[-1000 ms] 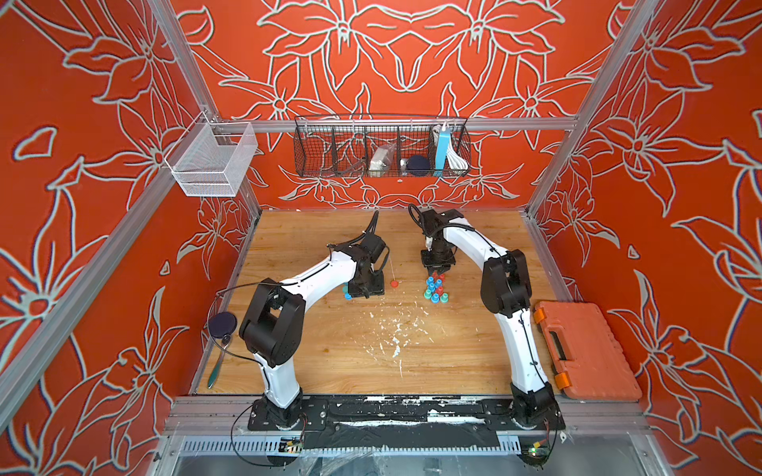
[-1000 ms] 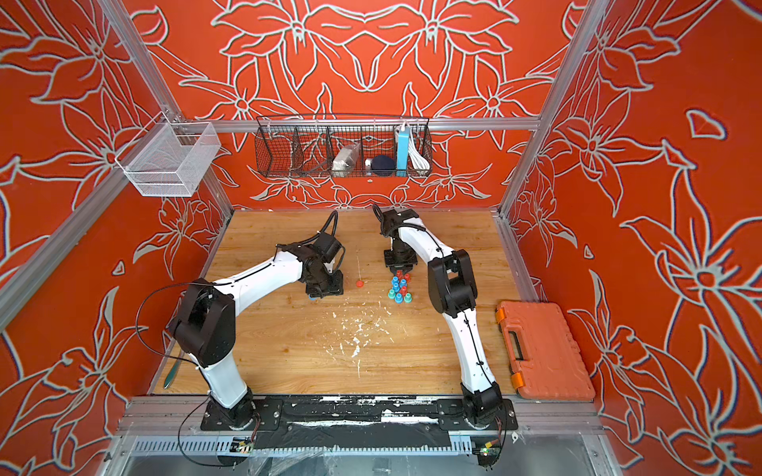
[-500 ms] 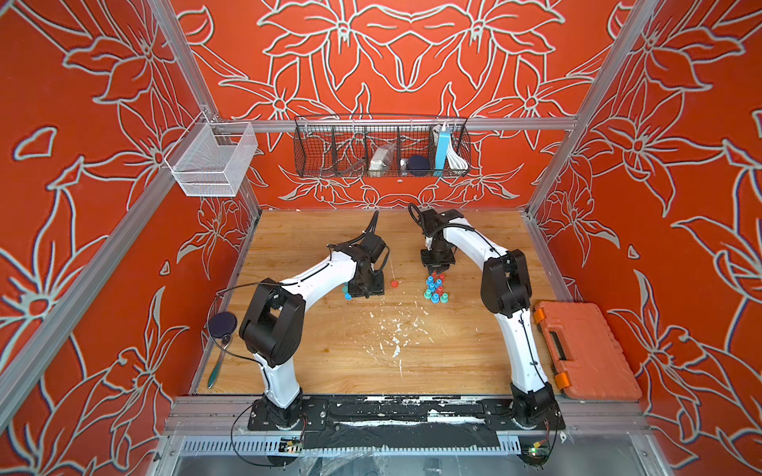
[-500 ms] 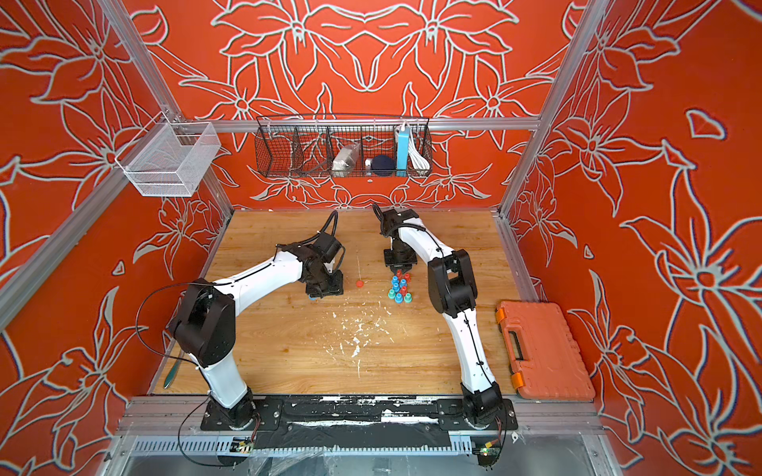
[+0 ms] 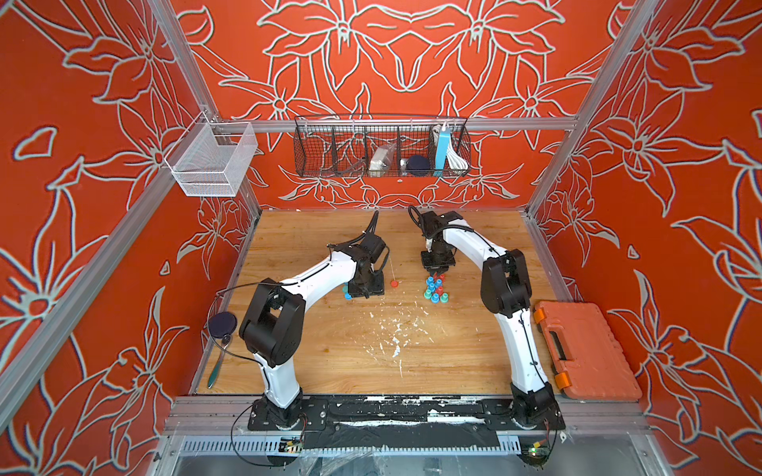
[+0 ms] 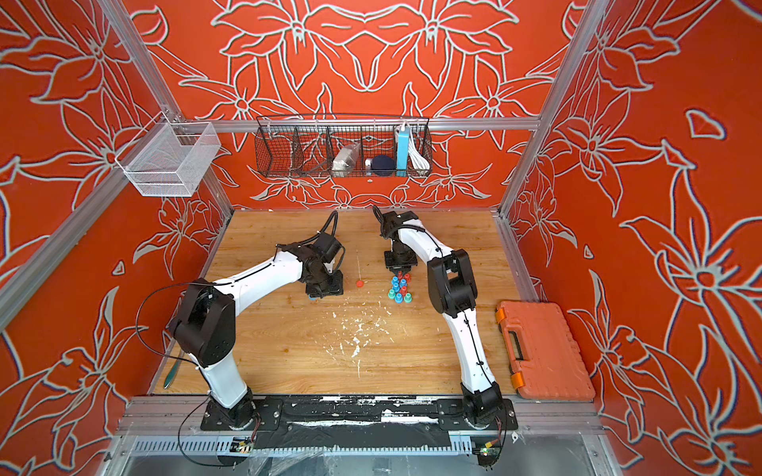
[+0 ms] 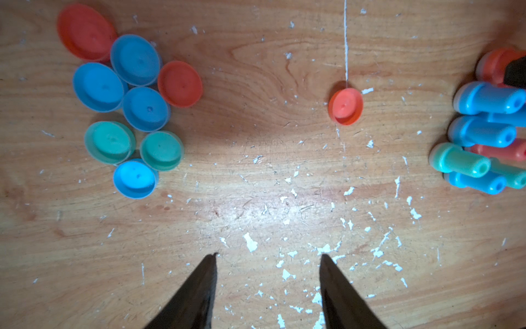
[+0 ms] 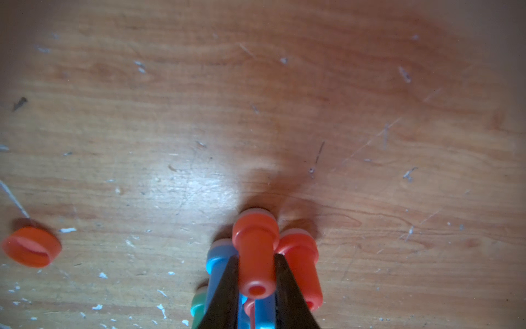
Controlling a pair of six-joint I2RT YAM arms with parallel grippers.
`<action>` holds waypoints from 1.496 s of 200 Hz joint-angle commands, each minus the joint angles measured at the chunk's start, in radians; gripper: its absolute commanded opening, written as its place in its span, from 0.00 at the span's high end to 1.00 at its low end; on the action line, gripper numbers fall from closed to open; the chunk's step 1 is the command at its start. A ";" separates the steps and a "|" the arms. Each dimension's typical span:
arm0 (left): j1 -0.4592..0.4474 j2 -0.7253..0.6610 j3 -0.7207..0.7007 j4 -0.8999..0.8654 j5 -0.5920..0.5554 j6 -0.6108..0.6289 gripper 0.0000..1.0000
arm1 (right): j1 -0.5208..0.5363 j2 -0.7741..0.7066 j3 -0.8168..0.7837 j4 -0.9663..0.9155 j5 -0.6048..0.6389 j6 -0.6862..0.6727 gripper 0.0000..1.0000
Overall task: Close the stamp cap
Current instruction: Pick up the stamp from the center of the board, then close the cover of the stamp.
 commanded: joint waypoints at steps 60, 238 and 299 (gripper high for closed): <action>0.024 -0.042 -0.017 -0.015 -0.025 0.009 0.42 | 0.026 -0.010 0.136 -0.113 0.053 0.001 0.87; 0.085 -0.130 -0.119 -0.023 -0.070 0.011 0.43 | 0.216 0.196 0.583 -0.382 -0.086 0.026 0.99; 0.087 -0.147 -0.140 -0.025 -0.073 0.005 0.43 | 0.242 0.246 0.584 -0.354 -0.098 0.045 1.00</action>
